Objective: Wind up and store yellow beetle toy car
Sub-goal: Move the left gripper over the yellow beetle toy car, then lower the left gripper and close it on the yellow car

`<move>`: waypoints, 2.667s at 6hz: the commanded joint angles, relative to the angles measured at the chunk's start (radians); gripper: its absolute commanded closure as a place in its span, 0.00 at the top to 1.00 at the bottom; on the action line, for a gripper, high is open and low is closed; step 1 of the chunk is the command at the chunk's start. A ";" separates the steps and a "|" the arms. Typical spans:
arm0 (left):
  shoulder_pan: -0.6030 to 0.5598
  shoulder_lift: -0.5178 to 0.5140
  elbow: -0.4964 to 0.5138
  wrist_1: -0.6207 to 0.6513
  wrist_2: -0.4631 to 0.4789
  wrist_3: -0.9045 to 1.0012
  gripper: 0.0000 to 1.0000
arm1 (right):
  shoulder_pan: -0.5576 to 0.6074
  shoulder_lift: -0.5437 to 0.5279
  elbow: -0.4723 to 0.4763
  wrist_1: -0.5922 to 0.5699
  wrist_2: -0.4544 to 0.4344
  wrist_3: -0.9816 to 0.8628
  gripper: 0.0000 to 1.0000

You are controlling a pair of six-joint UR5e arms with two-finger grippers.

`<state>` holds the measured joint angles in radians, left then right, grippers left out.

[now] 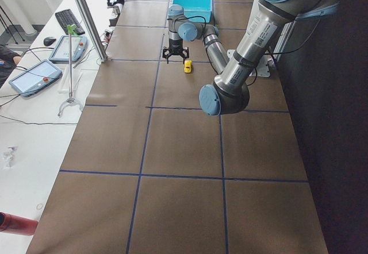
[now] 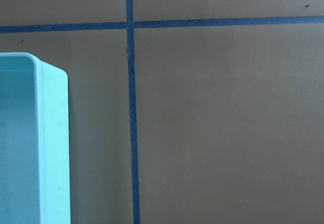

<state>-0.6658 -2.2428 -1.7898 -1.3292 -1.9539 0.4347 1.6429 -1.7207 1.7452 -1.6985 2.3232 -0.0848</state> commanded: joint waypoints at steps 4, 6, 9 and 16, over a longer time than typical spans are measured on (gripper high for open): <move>0.176 -0.078 0.139 -0.188 0.004 -0.126 1.00 | -0.009 0.004 0.000 0.000 -0.010 -0.001 1.00; 0.180 -0.098 0.214 -0.247 0.006 -0.123 1.00 | -0.011 0.004 -0.001 0.000 -0.010 -0.001 1.00; 0.181 -0.103 0.285 -0.329 0.009 -0.125 1.00 | -0.011 0.004 0.000 0.000 -0.007 -0.001 1.00; 0.216 -0.112 0.326 -0.386 0.043 -0.128 1.00 | -0.011 0.000 -0.001 0.000 -0.007 -0.001 1.00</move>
<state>-0.4513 -2.3558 -1.4641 -1.7137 -1.9102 0.3079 1.6322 -1.7207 1.7441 -1.6981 2.3162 -0.0859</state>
